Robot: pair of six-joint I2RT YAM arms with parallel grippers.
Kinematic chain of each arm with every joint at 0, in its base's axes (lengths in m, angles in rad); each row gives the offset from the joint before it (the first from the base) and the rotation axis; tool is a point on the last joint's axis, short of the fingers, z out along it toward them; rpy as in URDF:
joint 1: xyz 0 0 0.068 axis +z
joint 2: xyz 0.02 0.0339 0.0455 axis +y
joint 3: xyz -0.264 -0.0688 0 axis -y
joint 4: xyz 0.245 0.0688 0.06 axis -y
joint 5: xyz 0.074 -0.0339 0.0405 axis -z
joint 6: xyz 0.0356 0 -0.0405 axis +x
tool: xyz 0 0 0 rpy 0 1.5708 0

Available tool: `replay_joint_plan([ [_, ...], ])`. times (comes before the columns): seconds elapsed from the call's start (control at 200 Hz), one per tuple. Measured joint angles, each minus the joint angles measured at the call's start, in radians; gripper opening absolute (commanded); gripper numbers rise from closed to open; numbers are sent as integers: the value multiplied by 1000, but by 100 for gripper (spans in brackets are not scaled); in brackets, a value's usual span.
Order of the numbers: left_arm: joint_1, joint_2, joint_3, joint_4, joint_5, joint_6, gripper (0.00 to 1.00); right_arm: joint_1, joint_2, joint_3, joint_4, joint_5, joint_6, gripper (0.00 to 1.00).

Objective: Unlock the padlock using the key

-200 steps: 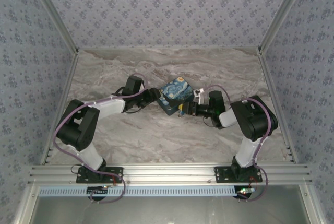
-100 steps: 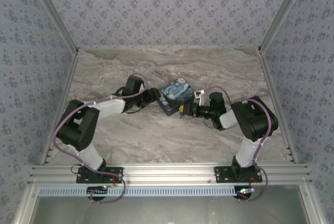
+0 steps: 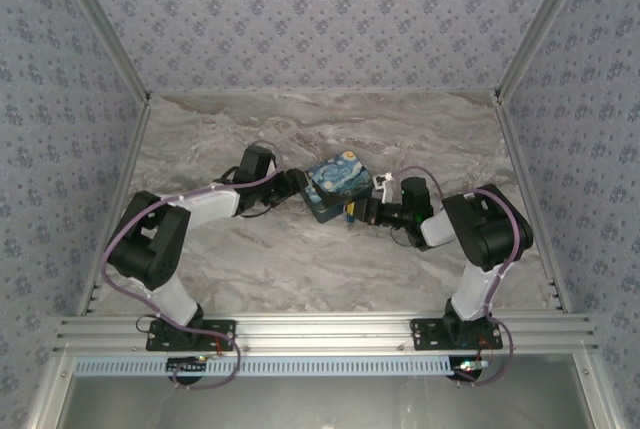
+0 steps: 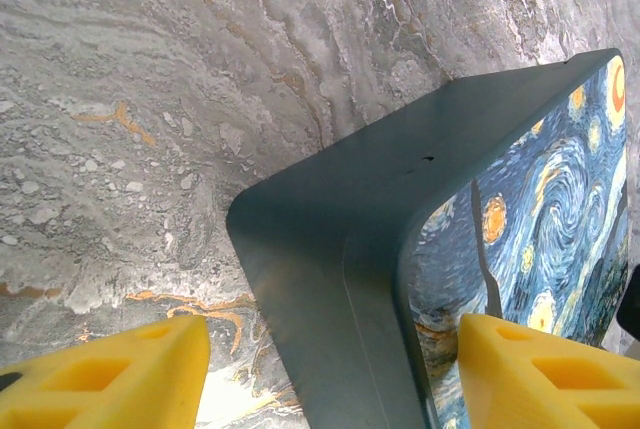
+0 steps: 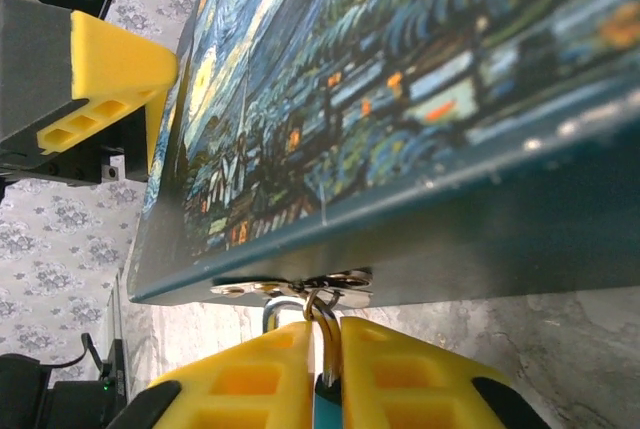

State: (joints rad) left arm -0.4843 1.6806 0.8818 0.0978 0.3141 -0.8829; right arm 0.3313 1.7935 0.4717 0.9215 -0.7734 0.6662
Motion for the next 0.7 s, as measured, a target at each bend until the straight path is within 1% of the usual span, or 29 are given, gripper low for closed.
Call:
replay_joint_plan([
  [0.215,0,-5,-4,0,-7,0,65,0,0,0,-4,10,-1,5],
  [0.7,0,-24,-26,3,-16,0,65,0,-14,-20,5,89,47,4],
])
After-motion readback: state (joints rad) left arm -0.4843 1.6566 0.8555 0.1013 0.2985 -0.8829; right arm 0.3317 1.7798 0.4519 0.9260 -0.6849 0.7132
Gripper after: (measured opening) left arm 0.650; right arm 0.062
